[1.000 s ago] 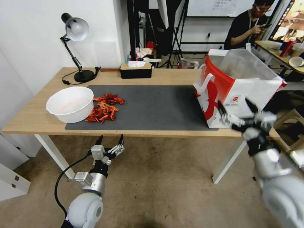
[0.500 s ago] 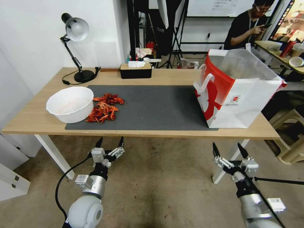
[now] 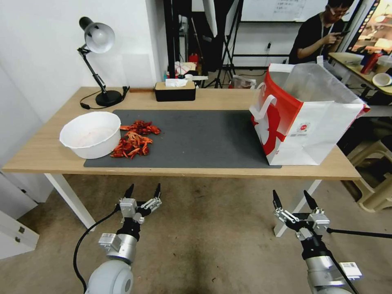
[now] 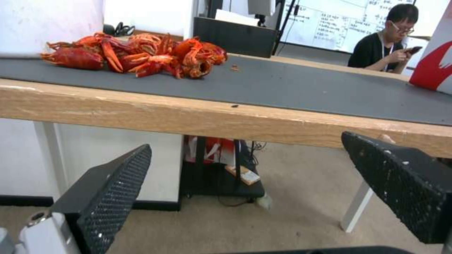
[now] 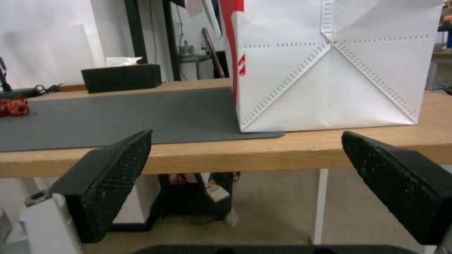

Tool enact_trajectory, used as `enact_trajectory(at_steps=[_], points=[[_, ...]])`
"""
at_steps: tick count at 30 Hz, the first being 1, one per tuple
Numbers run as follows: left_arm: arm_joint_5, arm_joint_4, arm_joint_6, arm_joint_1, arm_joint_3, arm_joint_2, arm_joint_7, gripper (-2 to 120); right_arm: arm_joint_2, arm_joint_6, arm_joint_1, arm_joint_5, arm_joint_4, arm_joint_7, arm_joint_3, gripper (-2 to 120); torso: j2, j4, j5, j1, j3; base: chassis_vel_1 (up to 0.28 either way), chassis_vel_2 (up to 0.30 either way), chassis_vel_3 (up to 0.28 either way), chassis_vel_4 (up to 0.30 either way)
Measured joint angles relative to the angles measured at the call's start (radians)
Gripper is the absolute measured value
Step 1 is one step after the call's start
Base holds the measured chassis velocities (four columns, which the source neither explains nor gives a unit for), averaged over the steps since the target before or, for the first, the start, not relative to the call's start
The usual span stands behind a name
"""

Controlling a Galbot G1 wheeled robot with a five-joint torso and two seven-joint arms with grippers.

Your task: Close the takeout container lid, then place the container into the takeout bag.

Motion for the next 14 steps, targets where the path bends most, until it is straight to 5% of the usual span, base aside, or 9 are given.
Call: enact_trajectory(at_steps=[14], points=[[0.0, 0.0, 0.0, -0.001, 0.0, 0.0, 0.0, 100, -0.002, -0.003, 0.001, 0.003, 0.003, 0.001, 0.001, 100, 0.0, 0.0, 0.0, 0.0, 0.0, 0.0, 0.0, 0.0, 0.0]])
